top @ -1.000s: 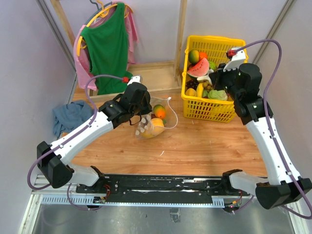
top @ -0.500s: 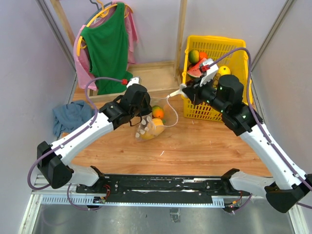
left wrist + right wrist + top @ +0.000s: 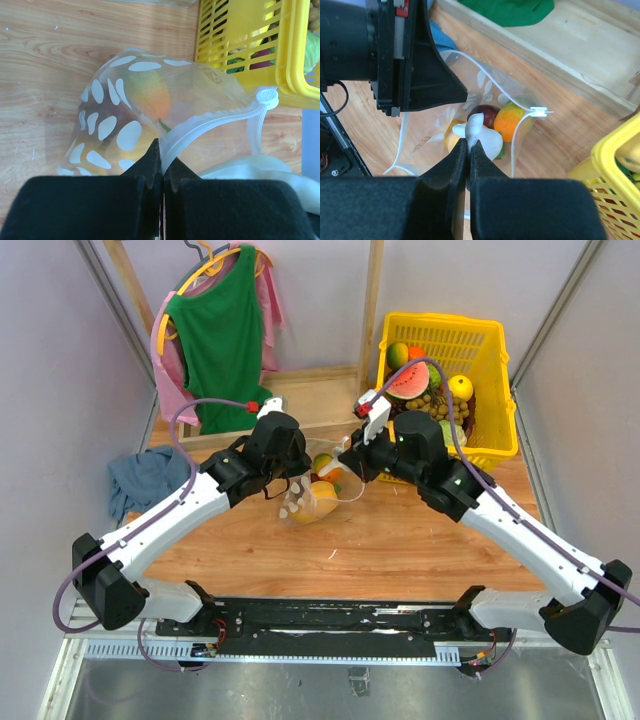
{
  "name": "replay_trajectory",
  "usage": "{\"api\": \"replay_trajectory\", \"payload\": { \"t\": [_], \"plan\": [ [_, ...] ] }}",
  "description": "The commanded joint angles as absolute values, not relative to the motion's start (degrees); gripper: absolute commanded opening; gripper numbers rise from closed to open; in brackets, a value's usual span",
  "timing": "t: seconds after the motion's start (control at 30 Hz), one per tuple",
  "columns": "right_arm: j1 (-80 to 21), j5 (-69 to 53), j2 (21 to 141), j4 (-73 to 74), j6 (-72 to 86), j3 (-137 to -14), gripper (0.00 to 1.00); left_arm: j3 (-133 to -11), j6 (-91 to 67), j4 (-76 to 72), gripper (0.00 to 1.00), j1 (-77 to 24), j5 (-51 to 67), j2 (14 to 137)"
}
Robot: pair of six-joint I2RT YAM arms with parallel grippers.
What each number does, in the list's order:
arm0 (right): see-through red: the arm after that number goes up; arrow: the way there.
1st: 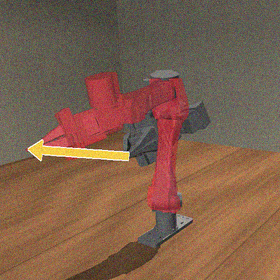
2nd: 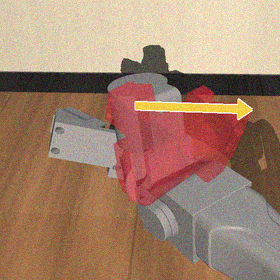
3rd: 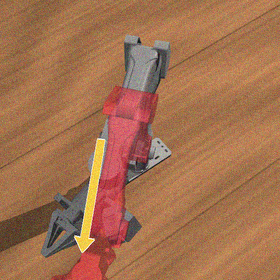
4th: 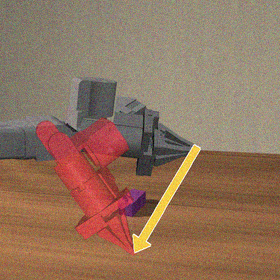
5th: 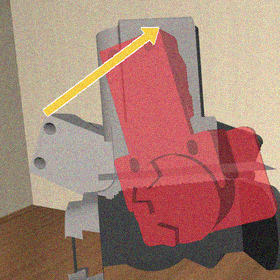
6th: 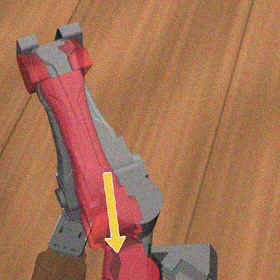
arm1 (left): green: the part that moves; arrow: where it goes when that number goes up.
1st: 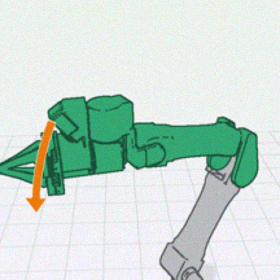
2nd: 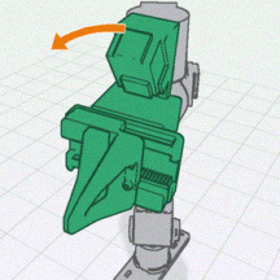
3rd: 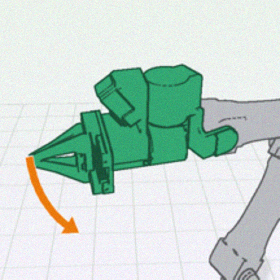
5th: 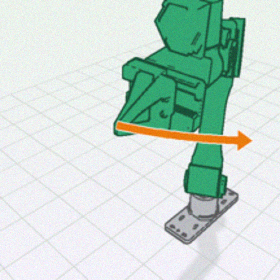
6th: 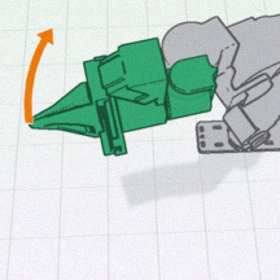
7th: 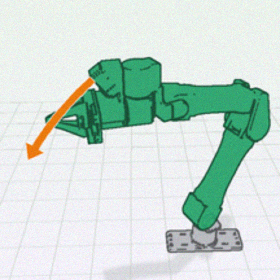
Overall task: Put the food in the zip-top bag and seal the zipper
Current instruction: Place the fake vegetable in the zipper food storage bag.
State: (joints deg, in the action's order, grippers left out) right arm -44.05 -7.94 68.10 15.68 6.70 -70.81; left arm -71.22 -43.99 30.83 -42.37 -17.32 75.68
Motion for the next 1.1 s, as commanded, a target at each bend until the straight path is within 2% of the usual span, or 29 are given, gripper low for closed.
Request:
{"api": "replay_trajectory", "payload": {
  "t": [0.0,0.17,0.43,0.5,0.67,0.97,1.07],
  "plan": [
    [-46.7,-5.4,70.2,13.8,5.3,-69.7,0.01,-71.0,-44.2,28.5,0.00,-41.9,-17.9,74.2],
    [-47.9,-3.6,74.1,9.1,6.6,-67.7,0.05,-71.1,-43.9,28.5,0.00,-41.9,-16.6,74.4],
    [-48.0,0.3,78.3,-4.1,11.1,-63.1,0.05,-70.7,-43.9,28.3,0.00,-41.9,-15.1,74.0],
    [-48.0,0.9,79.3,-6.4,11.3,-62.5,0.12,-70.6,-43.9,28.2,0.01,-41.9,-15.1,73.9],
    [-48.0,1.0,80.0,-5.6,11.1,-63.3,0.38,-70.2,-43.8,28.3,0.00,-41.9,-15.4,73.7],
    [-46.8,3.4,74.7,3.7,7.0,-66.6,0.63,-69.9,-43.3,29.0,0.00,-41.9,-17.5,73.1],
    [-44.4,4.4,74.4,10.3,5.7,-70.7,0.68,-69.9,-43.1,29.2,0.00,-41.9,-18.0,72.9]
  ]
}}
